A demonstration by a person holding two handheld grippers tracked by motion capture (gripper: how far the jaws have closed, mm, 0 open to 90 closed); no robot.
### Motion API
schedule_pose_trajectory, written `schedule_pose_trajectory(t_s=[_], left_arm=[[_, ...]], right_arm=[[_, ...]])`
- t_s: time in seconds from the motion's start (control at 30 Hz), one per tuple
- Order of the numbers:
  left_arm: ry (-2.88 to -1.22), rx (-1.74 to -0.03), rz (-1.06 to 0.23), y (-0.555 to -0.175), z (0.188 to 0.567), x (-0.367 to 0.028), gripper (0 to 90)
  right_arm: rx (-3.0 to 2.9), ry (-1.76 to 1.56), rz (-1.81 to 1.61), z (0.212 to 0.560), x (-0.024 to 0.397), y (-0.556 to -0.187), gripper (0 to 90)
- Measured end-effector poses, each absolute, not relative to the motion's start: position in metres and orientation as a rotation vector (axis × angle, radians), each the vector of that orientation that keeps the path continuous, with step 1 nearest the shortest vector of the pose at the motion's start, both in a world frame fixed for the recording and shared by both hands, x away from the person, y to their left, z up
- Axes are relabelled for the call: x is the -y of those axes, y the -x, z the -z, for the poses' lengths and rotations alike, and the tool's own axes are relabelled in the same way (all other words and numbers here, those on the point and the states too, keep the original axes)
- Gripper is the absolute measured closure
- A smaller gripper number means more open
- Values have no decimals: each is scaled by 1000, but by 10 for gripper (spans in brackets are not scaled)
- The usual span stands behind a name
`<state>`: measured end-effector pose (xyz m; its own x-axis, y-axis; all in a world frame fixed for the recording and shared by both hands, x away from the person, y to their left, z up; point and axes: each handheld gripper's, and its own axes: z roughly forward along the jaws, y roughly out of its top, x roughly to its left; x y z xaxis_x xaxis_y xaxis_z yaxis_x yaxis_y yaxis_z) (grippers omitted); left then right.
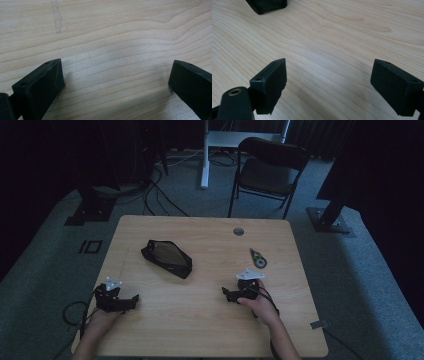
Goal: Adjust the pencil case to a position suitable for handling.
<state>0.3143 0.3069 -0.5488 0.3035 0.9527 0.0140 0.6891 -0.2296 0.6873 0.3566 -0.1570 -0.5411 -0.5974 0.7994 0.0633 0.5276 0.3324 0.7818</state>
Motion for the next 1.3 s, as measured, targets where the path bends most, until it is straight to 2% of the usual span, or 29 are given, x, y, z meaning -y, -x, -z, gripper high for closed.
schedule_pose_trajectory(t_s=[0.57, 0.67, 0.73, 1.1, 1.23, 1.3], left_arm=[[-2000, -1454, -595, -314, 549, -307, 2], [-2000, -1454, -595, -314, 549, -307, 2], [-2000, -1454, -595, -314, 549, -307, 2], [-2000, -1453, -595, -314, 549, -307, 2], [-2000, -1454, -595, -314, 549, -307, 2], [-2000, -1454, -595, -314, 549, -307, 2]], right_arm=[[-2295, -1120, -1210, 538, 125, -368, 143], [-2294, -1110, -1220, 535, 120, -369, 157], [-2295, -1124, -1231, 534, 115, -371, 198], [-2312, -1060, -1275, 528, 92, -377, 230], [-2301, -1032, -1301, 525, 82, -380, 299], [-2299, -1026, -1321, 524, 77, -382, 395]])
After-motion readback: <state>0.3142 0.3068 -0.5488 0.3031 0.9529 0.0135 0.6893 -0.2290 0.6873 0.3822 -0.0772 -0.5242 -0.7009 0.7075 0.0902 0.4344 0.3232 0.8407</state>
